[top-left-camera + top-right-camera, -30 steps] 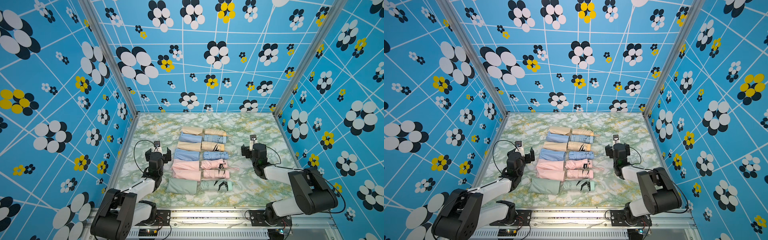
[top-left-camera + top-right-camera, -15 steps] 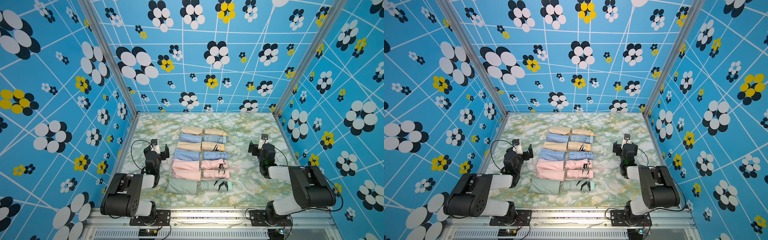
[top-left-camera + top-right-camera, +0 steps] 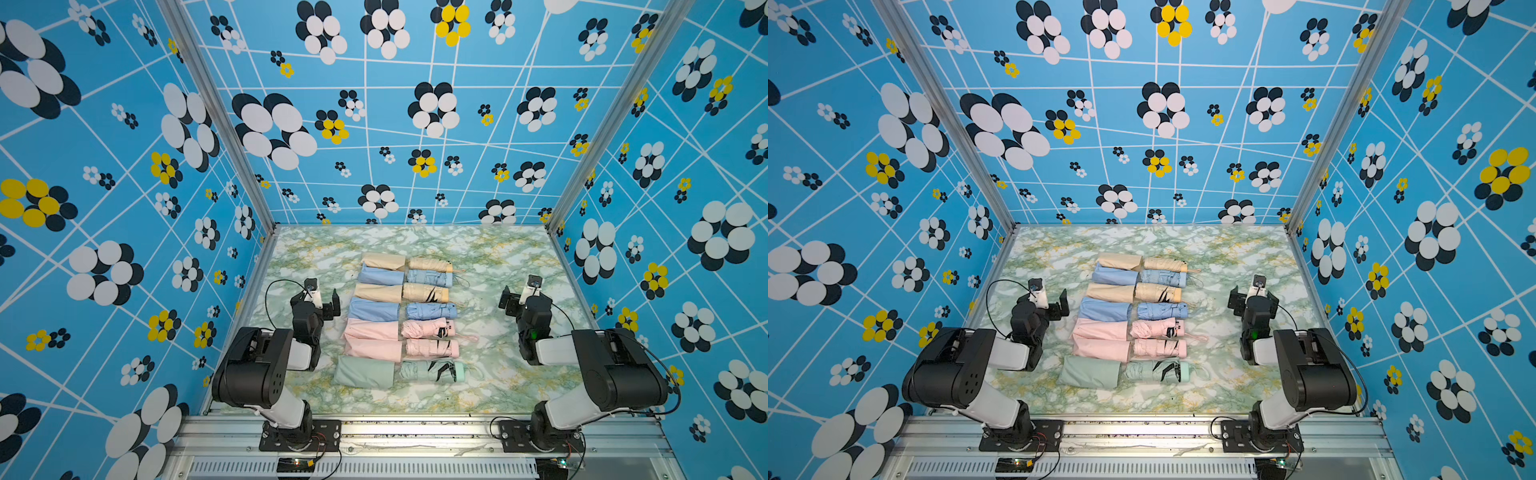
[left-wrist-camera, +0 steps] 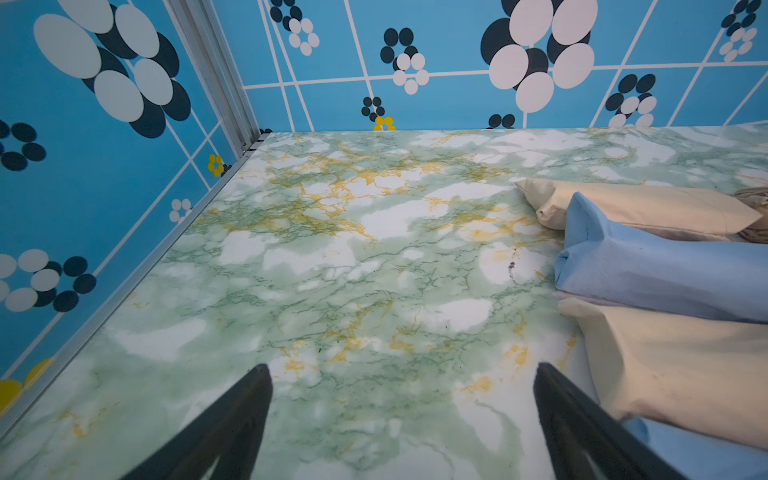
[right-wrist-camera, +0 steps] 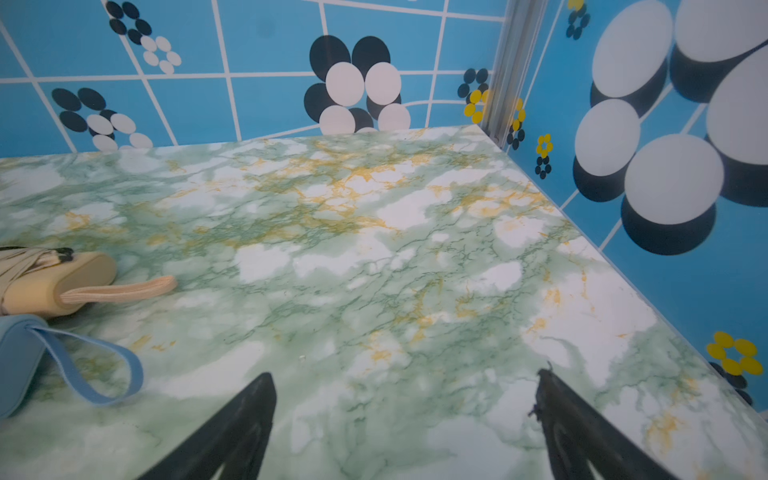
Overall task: Take umbrellas out of sleeves
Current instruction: Reset both arms
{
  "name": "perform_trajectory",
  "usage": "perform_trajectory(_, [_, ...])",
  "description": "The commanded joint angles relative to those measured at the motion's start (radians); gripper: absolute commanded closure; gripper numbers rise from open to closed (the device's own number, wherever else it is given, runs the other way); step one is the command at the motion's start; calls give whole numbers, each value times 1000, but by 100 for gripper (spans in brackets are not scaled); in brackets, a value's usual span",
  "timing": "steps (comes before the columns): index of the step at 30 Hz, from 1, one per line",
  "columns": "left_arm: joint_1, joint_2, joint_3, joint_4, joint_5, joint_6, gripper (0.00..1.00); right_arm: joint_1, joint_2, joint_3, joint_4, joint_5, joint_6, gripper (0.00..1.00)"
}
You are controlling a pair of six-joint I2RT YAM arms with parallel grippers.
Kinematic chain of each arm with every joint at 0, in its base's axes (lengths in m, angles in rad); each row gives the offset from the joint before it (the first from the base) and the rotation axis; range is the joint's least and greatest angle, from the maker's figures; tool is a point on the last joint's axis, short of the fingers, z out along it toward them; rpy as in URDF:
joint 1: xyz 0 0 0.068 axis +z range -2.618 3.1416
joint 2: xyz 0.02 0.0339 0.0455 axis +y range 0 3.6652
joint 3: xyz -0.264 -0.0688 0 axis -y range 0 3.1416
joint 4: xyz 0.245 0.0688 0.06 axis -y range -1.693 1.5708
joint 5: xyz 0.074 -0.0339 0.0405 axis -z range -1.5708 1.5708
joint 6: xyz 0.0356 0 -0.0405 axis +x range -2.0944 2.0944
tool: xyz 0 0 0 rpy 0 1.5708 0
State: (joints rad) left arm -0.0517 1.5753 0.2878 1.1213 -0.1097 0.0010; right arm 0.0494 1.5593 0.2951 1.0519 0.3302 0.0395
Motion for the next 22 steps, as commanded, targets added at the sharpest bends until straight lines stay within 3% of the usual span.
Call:
perform_trajectory(1, [10, -15, 25, -52, -64, -28, 1, 6, 8, -15, 86, 54, 22, 1])
perform_trajectory(5, [10, -15, 29, -56, -63, -27, 1, 6, 6, 62, -62, 38, 13, 1])
perform_trajectory(8, [10, -15, 36, -70, -53, -22, 1, 6, 4, 56, -52, -9, -2, 1])
perform_trajectory(22, [9, -17, 69, -133, -51, -20, 1, 5, 6, 65, -65, -5, 2, 1])
